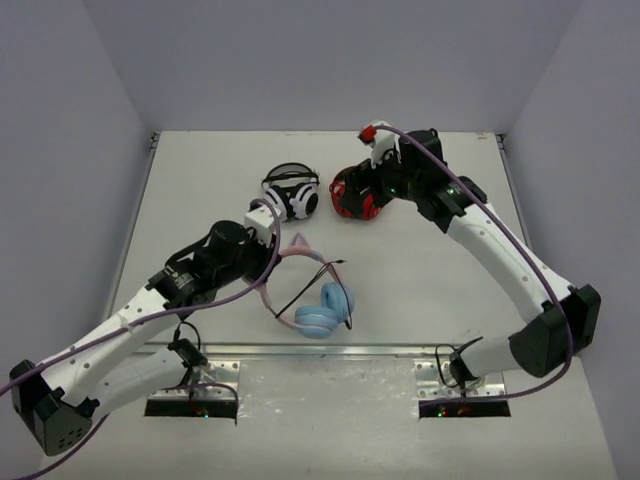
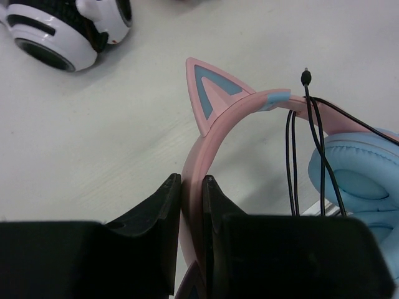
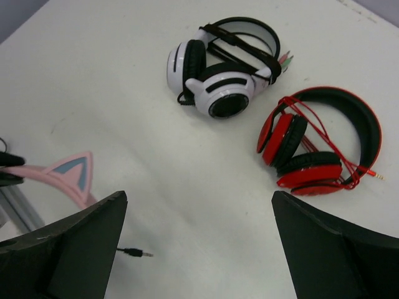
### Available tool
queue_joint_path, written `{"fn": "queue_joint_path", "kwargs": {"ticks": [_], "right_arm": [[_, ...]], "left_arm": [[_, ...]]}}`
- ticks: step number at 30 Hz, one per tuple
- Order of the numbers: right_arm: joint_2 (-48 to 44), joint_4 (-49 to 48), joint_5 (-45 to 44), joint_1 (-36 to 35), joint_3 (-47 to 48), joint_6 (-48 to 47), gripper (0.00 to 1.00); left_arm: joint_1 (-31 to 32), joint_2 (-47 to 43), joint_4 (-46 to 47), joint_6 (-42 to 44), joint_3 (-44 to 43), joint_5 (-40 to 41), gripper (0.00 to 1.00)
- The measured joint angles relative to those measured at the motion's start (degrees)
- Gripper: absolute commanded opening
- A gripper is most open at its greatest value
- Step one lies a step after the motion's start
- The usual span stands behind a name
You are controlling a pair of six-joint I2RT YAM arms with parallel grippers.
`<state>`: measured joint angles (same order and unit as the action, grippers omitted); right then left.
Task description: Wrap the headphones
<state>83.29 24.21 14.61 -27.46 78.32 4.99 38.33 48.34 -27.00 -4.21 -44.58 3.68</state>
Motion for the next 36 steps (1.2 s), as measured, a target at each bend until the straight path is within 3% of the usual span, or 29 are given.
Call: {"fn": "queue_joint_path", "kwargs": {"ticks": [5, 10, 18, 25, 36], "right_arm": [[-11.4, 0.8, 0.5, 0.0, -7.2, 2.9, 0.99], [-22.0, 1.9, 0.0, 0.0, -15.1, 4.0, 0.99], [-37.0, 5.0, 0.3, 0.0, -23.9, 4.5, 0.99], [-39.3, 5.0, 1.8, 0.0, -25.9, 4.8, 0.99], [-38.7, 5.4, 2.4, 0.0, -27.2, 5.2, 0.99]], "left_arm": [[-0.9, 5.6, 2.1, 4.5, -0.1, -9.2, 0.00], [-4.2, 11.2, 4.0, 11.1, -1.2, -19.6, 0.06], [-12.7, 29.5, 6.5, 23.0, -12.0, -39.5, 0.03], [-14.8, 44.5, 5.9, 28.4, -20.0, -48.0, 0.01], [-14.3, 62.6, 14.0, 25.7, -28.9, -54.6, 0.01]]}}
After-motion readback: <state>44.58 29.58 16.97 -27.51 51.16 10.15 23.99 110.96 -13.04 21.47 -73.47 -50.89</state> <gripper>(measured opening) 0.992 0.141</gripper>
